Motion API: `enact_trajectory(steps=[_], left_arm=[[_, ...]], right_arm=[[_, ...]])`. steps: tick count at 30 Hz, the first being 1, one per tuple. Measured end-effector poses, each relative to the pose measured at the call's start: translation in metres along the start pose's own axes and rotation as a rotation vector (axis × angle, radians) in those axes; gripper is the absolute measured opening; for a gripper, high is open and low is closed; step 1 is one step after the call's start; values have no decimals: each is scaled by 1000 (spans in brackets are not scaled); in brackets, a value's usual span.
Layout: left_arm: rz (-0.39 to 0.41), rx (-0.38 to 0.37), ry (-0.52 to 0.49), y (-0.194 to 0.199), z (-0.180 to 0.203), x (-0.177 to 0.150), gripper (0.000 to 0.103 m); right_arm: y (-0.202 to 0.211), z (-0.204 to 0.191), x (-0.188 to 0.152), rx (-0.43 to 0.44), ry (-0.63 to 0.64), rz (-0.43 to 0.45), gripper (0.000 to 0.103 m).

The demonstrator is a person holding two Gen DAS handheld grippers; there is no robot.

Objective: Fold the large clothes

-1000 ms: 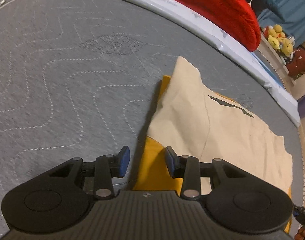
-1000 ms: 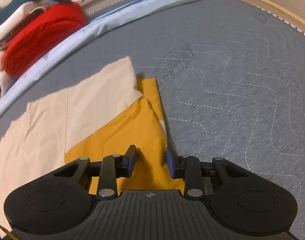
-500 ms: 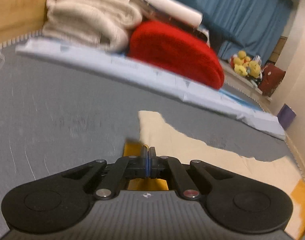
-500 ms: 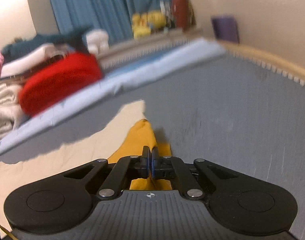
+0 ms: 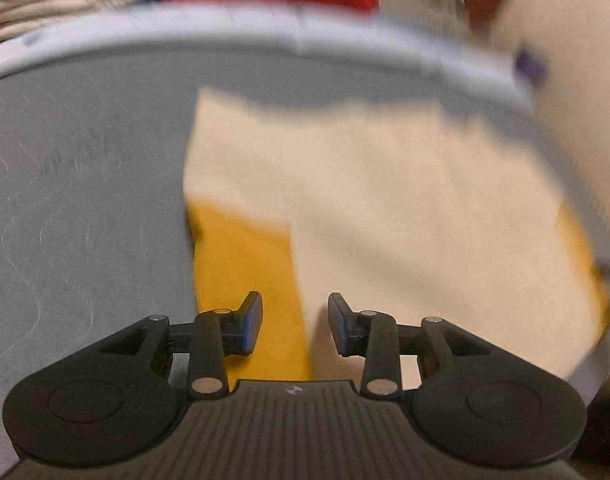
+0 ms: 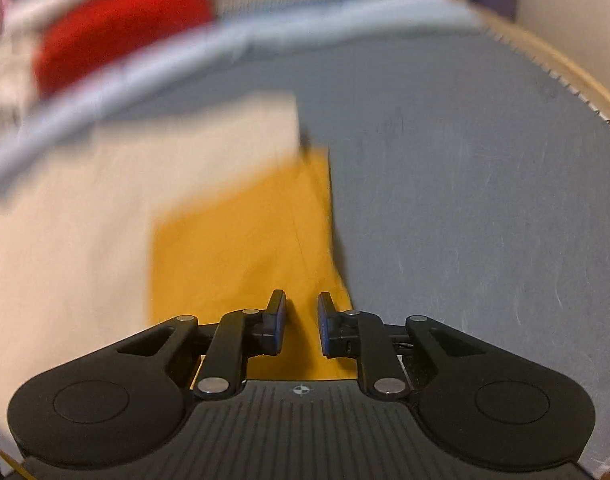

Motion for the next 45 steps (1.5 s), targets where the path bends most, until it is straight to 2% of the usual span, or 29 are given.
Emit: enact_trajectory(steps=[1, 2, 6, 9, 10, 13, 15, 17, 19, 21, 25, 26, 28, 29, 31, 32, 33, 35, 36, 37, 39, 42, 45], left_arm=[[-67, 74, -37, -12, -8, -14, 41], [-111, 112, -33, -17, -16, -24, 41], [-87, 101, 56, 2, -24, -23, 40], [-74, 41, 26, 20, -18, -30, 40], [-103, 40, 12, 19, -19, -38, 40], [-199, 146, -45, 5, -34, -61, 42], [-193, 172, -68, 9, -37, -63, 43], [-162, 195, -89, 20, -39, -63, 43], [-105, 234, -122, 37, -34, -70, 43], [-28, 243, -125, 59, -26, -63, 43], [196, 162, -50, 127, 2, -52, 45], [231, 138, -32, 142, 12, -54, 46], [303, 73, 0, 167, 32, -63, 61], [325, 38, 14, 177, 41, -71, 65], [371, -19, 50, 189, 58, -83, 67], [389, -41, 70, 192, 64, -92, 66], [400, -58, 83, 191, 69, -101, 65], [406, -62, 79, 186, 79, -125, 46], [387, -43, 82, 177, 78, -136, 16], [354, -4, 98, 158, 77, -136, 0], [333, 16, 140, 147, 67, -137, 0], [351, 3, 177, 144, 57, -125, 0], [298, -33, 294, 132, 40, -126, 0]], right_arm=[[-8, -3, -13, -12, 43, -72, 18], [-12, -3, -22, -23, 67, -107, 18], [-6, -5, -27, -41, 66, -107, 18], [0, -3, -32, -50, 65, -123, 18], [0, -4, -32, -53, 69, -129, 18], [-1, -3, -38, -66, 82, -143, 18], [6, -3, -43, -76, 85, -149, 18], [15, 1, -48, -108, 86, -161, 27], [33, 13, -47, -211, 85, -144, 29], [64, 23, -35, -296, 54, -39, 29], [146, 8, -7, -312, 21, 261, 32], [164, -2, -4, -303, 24, 316, 33], [196, -25, -1, -259, 22, 408, 36], [208, -37, -2, -230, 17, 442, 38], [225, -63, -7, -171, 12, 490, 46], [228, -76, -11, -141, 16, 496, 46], [229, -87, -15, -118, 19, 497, 46], [227, -108, -28, -72, 25, 504, 46], [223, -118, -37, -53, 33, 505, 46], [217, -125, -46, -43, 43, 488, 46], [205, -133, -55, -48, 61, 424, 46], [208, -141, -50, -33, 94, 463, 45], [201, -140, -50, -38, 98, 433, 45]])
Point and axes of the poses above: each gripper's, at about its wrist camera, not at the fingertips, and y roughly against the way its jaws point, z to its right, x to its top, the point moved 9 cm from there along -y, roughly the way its jaws point, and after that the axes turned 15 degrees about y, right-handed, at the moved point
